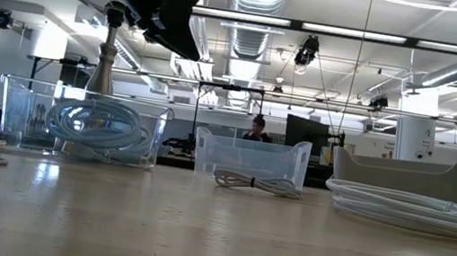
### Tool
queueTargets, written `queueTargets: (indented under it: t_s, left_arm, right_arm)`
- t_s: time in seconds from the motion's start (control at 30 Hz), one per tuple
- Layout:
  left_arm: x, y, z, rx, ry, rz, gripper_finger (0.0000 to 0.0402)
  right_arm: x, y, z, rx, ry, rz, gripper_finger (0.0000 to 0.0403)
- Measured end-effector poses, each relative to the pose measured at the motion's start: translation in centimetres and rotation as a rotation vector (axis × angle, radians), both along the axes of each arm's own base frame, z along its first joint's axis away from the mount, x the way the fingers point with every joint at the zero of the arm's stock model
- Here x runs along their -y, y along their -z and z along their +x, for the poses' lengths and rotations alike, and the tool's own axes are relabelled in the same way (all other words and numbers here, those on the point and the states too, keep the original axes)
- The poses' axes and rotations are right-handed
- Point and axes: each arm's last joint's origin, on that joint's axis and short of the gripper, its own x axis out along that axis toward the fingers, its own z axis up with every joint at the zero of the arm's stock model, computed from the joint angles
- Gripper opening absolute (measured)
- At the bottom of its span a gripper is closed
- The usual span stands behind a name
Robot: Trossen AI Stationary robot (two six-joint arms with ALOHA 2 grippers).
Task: Pick & Place USB Port
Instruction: Put the blue HDMI cable into the left transparent bin
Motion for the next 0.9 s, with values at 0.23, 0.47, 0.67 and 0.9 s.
queueTargets:
  t_s: [0.23,0.47,0.67,0.9]
  left_arm:
    - [0.0,0.0,0.0,-0.001,0.0,0.0,0.0179]
    - [0.0,0.0,0.0,-0.001,0.0,0.0,0.0179]
    - [0.0,0.0,0.0,-0.001,0.001,0.0,0.0179]
    - [0.0,-0.1,0.1,0.022,0.004,-0.006,0.0179]
  right_arm:
    - [-0.6,1.6,0.6,-0.01,-0.042,-0.033,0.0225]
    - [-0.9,2.6,0.9,-0.039,-0.13,-0.101,0.0193]
    - [-1.3,1.1,1.4,-0.019,-0.146,-0.119,0.0117]
    - [-1.9,-0.8,2.1,0.047,-0.137,-0.1,0.005]
